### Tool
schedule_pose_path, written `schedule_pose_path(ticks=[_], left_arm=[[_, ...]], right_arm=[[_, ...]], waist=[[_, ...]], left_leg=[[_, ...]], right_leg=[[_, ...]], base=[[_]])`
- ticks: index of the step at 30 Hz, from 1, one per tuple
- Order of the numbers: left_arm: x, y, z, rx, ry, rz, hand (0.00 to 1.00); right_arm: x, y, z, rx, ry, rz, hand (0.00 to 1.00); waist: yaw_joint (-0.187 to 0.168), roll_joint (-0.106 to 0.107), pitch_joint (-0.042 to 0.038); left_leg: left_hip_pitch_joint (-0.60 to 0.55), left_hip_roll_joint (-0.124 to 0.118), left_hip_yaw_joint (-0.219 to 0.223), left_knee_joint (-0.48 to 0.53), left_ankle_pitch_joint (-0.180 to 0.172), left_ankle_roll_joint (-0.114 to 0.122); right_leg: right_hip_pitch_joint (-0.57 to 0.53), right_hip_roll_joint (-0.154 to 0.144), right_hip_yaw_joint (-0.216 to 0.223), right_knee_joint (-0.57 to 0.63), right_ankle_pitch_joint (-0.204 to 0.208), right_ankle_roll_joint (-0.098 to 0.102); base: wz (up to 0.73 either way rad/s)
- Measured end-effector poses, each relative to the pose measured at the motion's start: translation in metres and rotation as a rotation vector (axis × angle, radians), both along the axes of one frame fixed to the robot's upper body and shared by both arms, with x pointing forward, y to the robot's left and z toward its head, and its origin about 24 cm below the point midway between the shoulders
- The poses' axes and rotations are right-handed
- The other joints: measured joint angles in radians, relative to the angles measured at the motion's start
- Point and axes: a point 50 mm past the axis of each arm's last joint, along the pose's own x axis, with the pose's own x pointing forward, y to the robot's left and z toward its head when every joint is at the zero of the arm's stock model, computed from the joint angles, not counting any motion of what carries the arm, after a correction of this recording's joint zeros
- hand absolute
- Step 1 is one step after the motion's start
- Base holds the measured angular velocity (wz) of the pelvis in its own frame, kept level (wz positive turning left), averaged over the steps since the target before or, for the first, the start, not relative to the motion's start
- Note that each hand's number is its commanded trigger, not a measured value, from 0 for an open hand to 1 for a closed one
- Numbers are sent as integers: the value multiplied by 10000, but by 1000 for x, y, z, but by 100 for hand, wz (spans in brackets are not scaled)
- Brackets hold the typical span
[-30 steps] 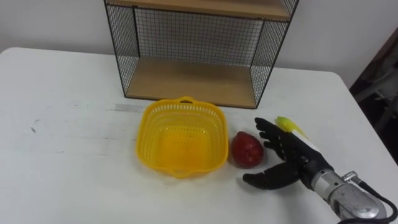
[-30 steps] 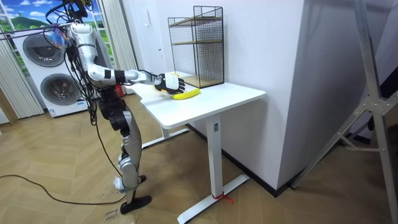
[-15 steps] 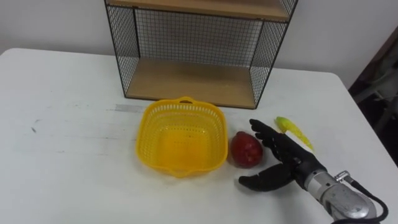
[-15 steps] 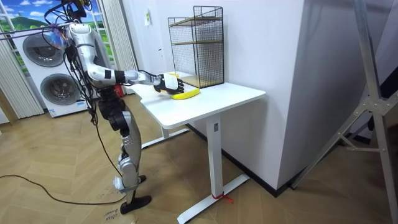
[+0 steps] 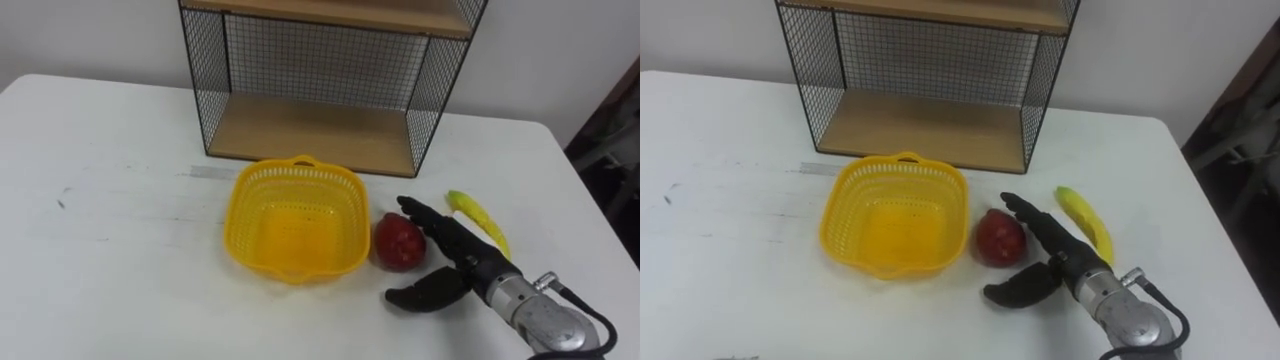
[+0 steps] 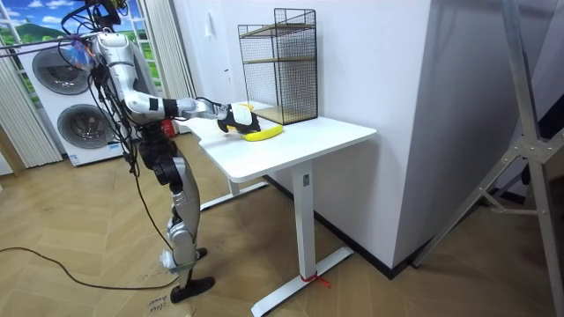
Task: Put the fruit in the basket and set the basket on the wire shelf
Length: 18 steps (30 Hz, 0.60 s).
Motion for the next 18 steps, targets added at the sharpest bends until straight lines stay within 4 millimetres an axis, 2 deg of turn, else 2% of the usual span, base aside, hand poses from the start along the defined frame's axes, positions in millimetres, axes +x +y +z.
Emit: schedule_pose_path(ticks=[7, 18], left_arm=[[3, -3, -1, -71, 9, -288, 0], [5, -4, -1, -102, -28, -327, 0]], right_arm=[[14, -4, 3, -292, -437, -569, 100], [12, 10, -4, 537, -160, -447, 100]], waist=[[37, 20, 13], [31, 85, 26]], left_leg=[[-25, -5, -52, -12, -1, -2], [-21, -6, -111, -59, -4, -5]], right_leg=[[-1, 11, -13, -28, -1, 0], [68, 22, -63, -15, 1, -2]], base=[[0], [1]])
